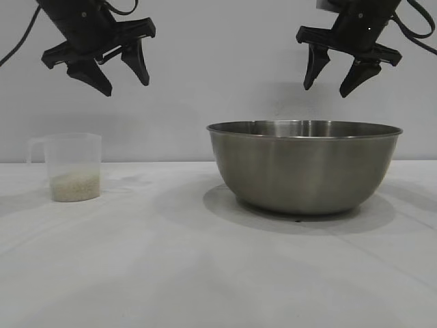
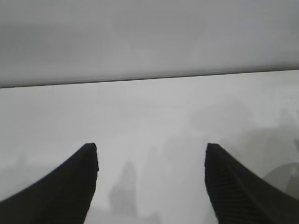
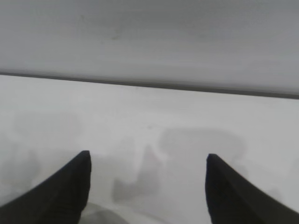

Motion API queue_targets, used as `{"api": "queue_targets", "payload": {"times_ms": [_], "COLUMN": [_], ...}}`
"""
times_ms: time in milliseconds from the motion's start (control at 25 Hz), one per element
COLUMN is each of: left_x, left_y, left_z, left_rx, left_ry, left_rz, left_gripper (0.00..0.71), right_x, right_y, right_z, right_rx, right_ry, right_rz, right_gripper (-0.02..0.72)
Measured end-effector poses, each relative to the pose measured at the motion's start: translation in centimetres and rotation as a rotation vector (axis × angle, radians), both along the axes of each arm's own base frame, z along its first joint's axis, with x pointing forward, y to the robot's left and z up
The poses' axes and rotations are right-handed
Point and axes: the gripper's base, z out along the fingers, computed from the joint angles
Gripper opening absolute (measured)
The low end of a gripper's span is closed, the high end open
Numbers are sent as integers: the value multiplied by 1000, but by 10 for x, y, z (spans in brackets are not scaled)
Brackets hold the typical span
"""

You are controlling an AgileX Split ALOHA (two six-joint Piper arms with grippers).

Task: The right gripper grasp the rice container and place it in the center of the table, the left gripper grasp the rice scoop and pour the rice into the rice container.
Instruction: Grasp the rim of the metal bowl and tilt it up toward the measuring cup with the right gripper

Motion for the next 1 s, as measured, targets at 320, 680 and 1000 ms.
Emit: {"api": "queue_targets", "payload": {"times_ms": [320, 680, 1000], "left_x": [0, 0, 0], "left_y": [0, 0, 0], "left_z": [0, 0, 0], "left_rx": [0, 0, 0], "left_ry": [0, 2, 3], "left_rz": [0, -1, -2], "left_gripper": [437, 437, 437], "right_x": [-1, -25, -50], "right_y": [0, -3, -8], "right_z": [2, 17, 35], "right_rx": [-2, -73, -137], "right_ry": [4, 156, 308], "right_rz": [6, 99, 157], "right_gripper": [434, 434, 434]}}
